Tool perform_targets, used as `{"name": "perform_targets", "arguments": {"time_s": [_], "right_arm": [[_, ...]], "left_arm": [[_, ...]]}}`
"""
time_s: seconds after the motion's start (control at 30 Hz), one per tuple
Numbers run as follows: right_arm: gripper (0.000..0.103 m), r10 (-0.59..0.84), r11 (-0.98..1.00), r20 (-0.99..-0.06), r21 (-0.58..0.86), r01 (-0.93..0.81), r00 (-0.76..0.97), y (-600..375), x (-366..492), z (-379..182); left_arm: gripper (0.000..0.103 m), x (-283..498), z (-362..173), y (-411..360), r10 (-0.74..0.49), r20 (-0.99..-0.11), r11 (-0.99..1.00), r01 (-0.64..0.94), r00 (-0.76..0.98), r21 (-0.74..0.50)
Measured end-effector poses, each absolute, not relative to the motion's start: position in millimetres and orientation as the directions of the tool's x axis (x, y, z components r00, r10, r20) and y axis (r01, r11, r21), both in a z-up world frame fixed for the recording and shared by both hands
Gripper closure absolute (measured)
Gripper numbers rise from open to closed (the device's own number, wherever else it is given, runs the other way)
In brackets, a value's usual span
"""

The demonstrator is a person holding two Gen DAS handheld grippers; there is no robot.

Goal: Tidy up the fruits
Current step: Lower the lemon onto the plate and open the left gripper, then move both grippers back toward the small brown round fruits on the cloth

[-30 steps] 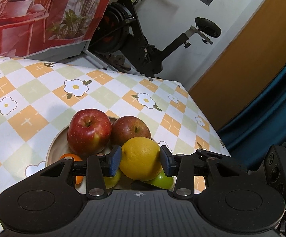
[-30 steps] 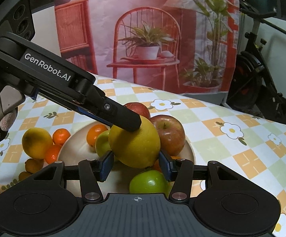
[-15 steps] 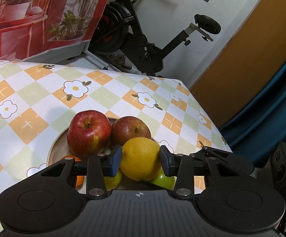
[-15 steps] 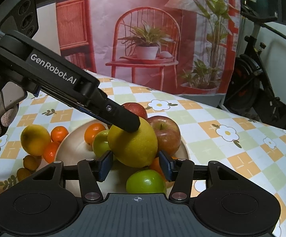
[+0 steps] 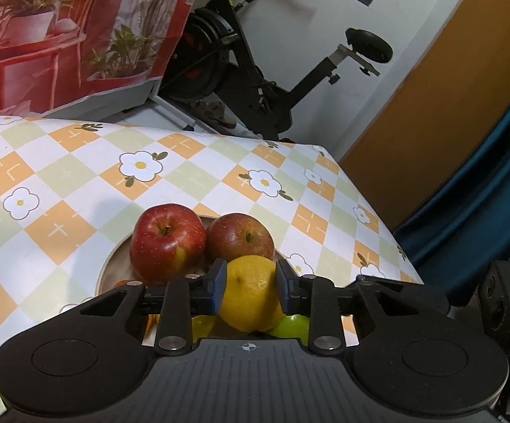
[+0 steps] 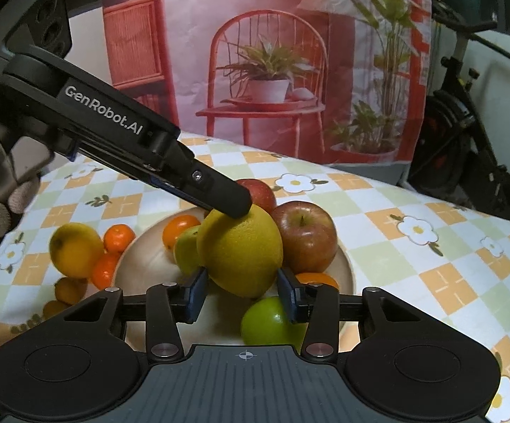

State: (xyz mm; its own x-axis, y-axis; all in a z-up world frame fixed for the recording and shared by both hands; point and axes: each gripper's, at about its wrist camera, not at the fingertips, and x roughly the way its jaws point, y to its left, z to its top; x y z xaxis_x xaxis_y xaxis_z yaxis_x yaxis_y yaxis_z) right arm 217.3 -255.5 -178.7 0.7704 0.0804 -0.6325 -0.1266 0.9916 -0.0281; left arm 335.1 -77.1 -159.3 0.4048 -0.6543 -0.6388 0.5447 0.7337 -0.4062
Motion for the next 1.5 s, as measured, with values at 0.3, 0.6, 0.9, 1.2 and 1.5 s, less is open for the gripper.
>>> {"name": "perform_targets", "arguments": {"time_s": [0.3, 0.6, 0.9, 1.2, 1.5], "right_arm": [[0.060, 0.066, 0.991, -0.641, -0.046, -0.124, 0.765, -255.7, 217.8, -177.6], [0.061, 0.072, 0.989, -0.646, -0.052, -0.139, 0.760, -255.3, 221.3, -179.6], [0.061, 0.062, 0.992, -0.646, -0.044, -0.118, 0.761, -255.0, 221.3, -179.7], [0.061, 0.066, 0.994, -0.606, -0.031, -0.106, 0.793, -244.8, 207.7, -163.7], [0.061, 0.096, 0.995, -0.539, 0.032, -0.094, 0.837, -221.5, 183.8, -159.9]], "left_arm": [[0.077, 332.1, -163.4, -83.4, -0.639, -0.661, 0.737, 0.560, 0.393, -0.378], [0.077, 331.7, -168.2, -85.4, -0.615, -0.684, 0.751, 0.555, 0.393, -0.357], [0.077, 328.6, -161.2, -81.7, -0.617, -0.668, 0.757, 0.544, 0.416, -0.361], [0.076, 314.1, -139.6, -57.6, -0.575, -0.642, 0.795, 0.533, 0.507, -0.291], [0.075, 283.9, -119.0, -12.0, -0.442, -0.621, 0.867, 0.487, 0.648, -0.108]]}}
